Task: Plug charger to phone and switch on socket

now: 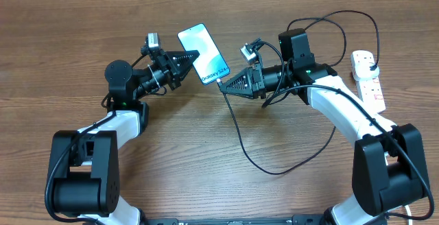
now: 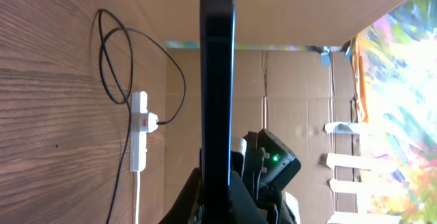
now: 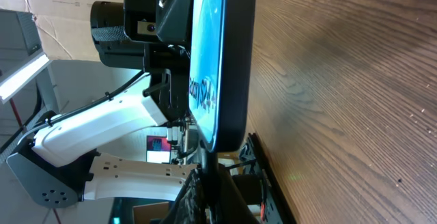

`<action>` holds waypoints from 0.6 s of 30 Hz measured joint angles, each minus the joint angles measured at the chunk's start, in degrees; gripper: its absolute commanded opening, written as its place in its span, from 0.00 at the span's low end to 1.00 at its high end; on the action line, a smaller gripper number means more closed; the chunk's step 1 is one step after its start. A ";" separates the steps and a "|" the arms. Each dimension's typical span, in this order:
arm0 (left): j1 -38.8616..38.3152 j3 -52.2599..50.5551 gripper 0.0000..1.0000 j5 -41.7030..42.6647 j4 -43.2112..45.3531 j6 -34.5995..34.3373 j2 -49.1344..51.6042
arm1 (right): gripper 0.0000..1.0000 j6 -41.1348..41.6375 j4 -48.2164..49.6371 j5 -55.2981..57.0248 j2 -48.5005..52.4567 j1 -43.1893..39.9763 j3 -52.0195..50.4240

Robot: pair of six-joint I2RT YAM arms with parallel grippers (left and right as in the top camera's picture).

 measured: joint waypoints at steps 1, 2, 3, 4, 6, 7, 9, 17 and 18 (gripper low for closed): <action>-0.07 0.00 0.05 0.00 -0.02 0.00 0.00 | 0.04 -0.02 -0.02 0.00 0.00 0.00 0.00; -0.09 0.00 0.04 0.00 -0.02 0.00 0.00 | 0.04 -0.02 -0.02 -0.02 0.00 0.00 0.00; -0.09 0.00 0.05 0.00 -0.02 0.00 0.00 | 0.04 -0.02 0.00 0.00 0.00 0.00 0.00; -0.09 0.00 0.04 0.00 -0.02 0.00 0.00 | 0.04 0.00 0.00 -0.02 0.00 0.00 0.00; -0.09 0.00 0.05 0.00 0.00 0.00 0.00 | 0.04 0.00 0.00 0.00 0.00 0.00 0.00; -0.09 0.00 0.05 0.00 0.00 0.00 0.00 | 0.04 0.00 -0.02 0.02 0.00 0.00 0.00; -0.09 0.00 0.04 0.00 0.00 0.00 0.00 | 0.04 -0.02 0.00 0.02 0.00 0.00 0.00; -0.09 0.00 0.04 0.13 0.79 0.50 0.02 | 0.04 1.01 -0.04 0.59 0.00 0.00 0.00; -0.09 0.00 0.05 0.17 0.85 0.63 0.02 | 0.04 1.16 -0.07 0.66 0.00 0.00 0.00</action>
